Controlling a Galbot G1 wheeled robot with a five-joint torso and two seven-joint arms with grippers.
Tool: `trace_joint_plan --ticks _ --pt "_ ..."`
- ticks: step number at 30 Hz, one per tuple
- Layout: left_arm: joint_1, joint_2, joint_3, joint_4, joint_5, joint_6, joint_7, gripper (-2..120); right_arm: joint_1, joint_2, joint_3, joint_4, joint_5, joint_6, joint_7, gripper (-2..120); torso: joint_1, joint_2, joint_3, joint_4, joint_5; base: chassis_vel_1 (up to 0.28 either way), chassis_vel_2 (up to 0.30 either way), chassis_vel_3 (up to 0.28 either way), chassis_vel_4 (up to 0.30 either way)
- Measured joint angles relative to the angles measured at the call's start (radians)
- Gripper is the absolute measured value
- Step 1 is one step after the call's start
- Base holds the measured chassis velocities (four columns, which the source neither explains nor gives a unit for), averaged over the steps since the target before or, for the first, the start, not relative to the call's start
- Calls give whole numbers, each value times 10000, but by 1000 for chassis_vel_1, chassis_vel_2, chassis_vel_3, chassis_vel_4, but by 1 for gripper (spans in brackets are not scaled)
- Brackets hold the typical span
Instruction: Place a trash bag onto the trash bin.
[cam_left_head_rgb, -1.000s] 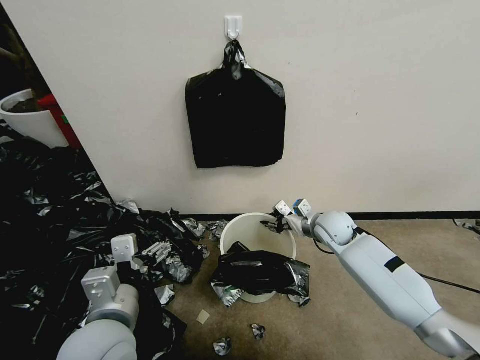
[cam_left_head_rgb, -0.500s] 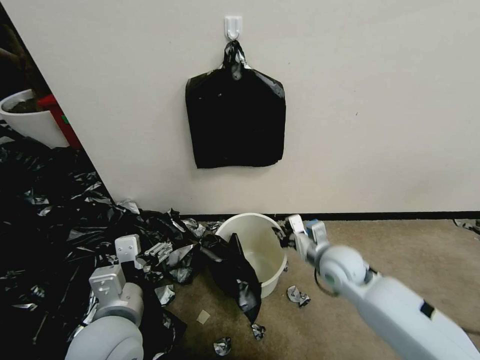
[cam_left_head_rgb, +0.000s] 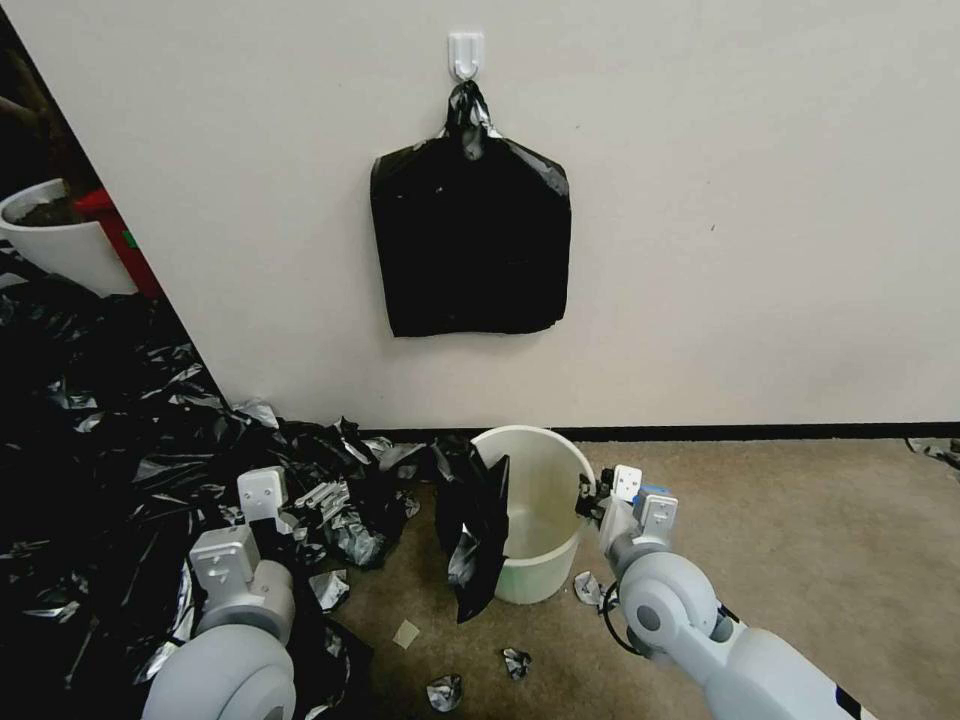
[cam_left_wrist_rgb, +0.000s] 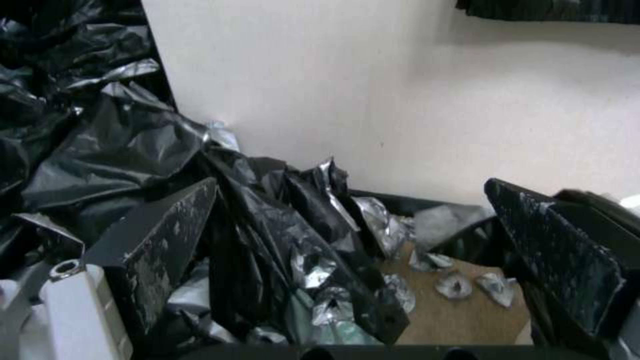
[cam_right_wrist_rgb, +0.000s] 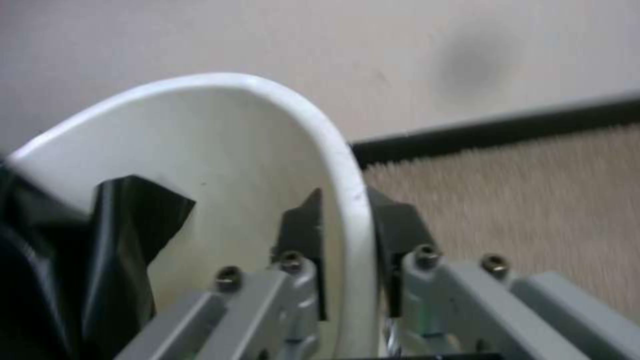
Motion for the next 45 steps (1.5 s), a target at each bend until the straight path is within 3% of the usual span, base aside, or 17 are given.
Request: trace_joint_plan --ticks 5,9,10,13,17,19,20,23,24,26,31,37,38,40,45 --pt "-69 -6 -24 114 -7 -18 -7 100 133 -164 108 -221 -1382 -420 -592 36 0 0 1 2 2 0 0 0 0" --pt "-137 15 -200 264 -75 -66 -8 100 -36 -438 431 325 -2755 -691 -983 51 0 0 1 0 0 0 0 0 0" --pt "-174 31 -330 377 -179 -150 -8 100 -187 -498 544 745 -3512 -435 -1144 58 0 0 1 1 -1 0 0 0 0" --pt "-223 39 -472 530 -284 -227 -8 100 -353 -505 485 1253 -4109 97 -1448 65 0 0 1 0 -2 0 0 0 0" --pt "-391 65 -753 798 -494 -264 -7 100 -498 -276 -246 2145 -3831 558 -2128 79 0 0 1 1 -2 0 0 0 0" --pt "-485 89 -890 879 -618 -265 -6 100 -425 -62 -632 2381 -3189 323 -2253 86 0 0 1 0 -3 0 0 0 0" --pt "-578 146 -1057 956 -791 -249 3 100 -164 270 -1066 2365 -2700 -256 -2234 94 0 0 1 1 1 0 0 0 0" --pt "-608 175 -1133 986 -872 -233 17 100 1 450 -1213 2198 -2744 -558 -2187 96 0 0 0 2 -1 0 0 0 0" --pt "-652 259 -1349 1067 -1129 -221 145 100 301 758 -1424 1818 -2941 -1170 -2145 100 0 -1 2 2 2 0 0 0 0" --pt "-656 344 -1669 1190 -1600 -236 600 100 524 1007 -1517 1614 -2998 -2010 -2124 99 0 0 2 2 -2 0 0 0 0" --pt "-768 414 -1853 1437 -2197 -268 989 100 881 1432 -1743 1215 -3293 -2888 -1885 96 0 -1 1 1 -2 0 0 0 0" --pt "-818 284 -1547 1651 -2254 -258 1456 100 1199 1824 -1826 952 -3490 -3273 -1363 75 0 -1 2 1 0 0 0 0 0" --pt "-817 244 -1367 1717 -2254 -233 1721 100 1257 1865 -1820 927 -3453 -3390 -1188 66 0 -1 1 2 -1 0 0 0 0" --pt "-817 231 -1296 1744 -2254 -224 1837 100 1276 1873 -1808 919 -3408 -3470 -1110 63 0 -1 1 1 0 0 0 0 0" --pt "-1123 111 -749 2191 -2529 -203 2685 100 1363 1865 -1700 869 -3115 -3811 -764 43 0 -1 1 2 1 0 0 0 0"
